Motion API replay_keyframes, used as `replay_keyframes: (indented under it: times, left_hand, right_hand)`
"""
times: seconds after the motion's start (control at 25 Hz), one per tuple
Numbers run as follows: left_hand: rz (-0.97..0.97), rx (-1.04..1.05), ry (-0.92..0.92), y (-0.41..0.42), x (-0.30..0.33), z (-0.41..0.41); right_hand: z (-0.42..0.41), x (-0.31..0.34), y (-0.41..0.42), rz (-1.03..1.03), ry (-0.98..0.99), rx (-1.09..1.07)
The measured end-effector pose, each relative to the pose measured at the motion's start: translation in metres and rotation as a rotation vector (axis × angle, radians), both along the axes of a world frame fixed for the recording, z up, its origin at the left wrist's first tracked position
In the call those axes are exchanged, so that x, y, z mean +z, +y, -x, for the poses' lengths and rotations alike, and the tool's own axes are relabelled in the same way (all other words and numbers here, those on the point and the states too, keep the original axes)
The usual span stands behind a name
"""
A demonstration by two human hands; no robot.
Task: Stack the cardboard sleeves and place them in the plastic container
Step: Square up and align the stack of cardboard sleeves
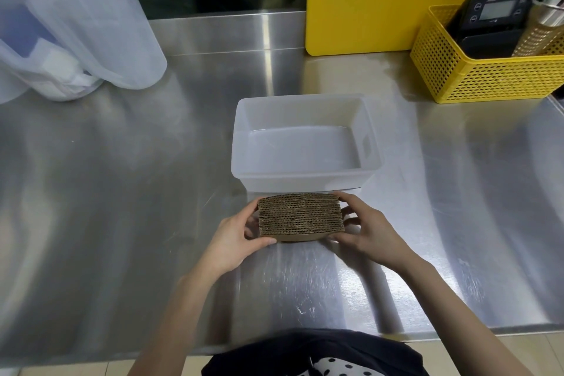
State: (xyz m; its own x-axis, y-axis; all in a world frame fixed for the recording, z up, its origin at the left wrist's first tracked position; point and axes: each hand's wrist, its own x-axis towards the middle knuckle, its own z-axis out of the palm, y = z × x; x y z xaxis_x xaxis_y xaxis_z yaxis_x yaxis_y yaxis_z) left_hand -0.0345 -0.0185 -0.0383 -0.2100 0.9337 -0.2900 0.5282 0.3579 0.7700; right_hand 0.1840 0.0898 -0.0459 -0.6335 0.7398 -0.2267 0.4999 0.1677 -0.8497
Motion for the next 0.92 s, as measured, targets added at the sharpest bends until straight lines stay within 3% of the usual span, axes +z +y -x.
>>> replay_keyframes:
  times: [0.4,0.76,0.92]
  left_hand:
    - [0.070,-0.011,-0.081,0.002,-0.003,0.002]
    - [0.063,-0.019,-0.108,-0.001,-0.002,0.001]
    - [0.073,-0.015,-0.168,-0.006,-0.002,0.004]
  right_hand:
    - [0.002,0.000,0.000,0.091,-0.054,0.018]
    - [0.002,0.006,-0.005,-0.019,-0.064,0.051]
    - [-0.002,0.012,-0.009,0.113,0.006,0.015]
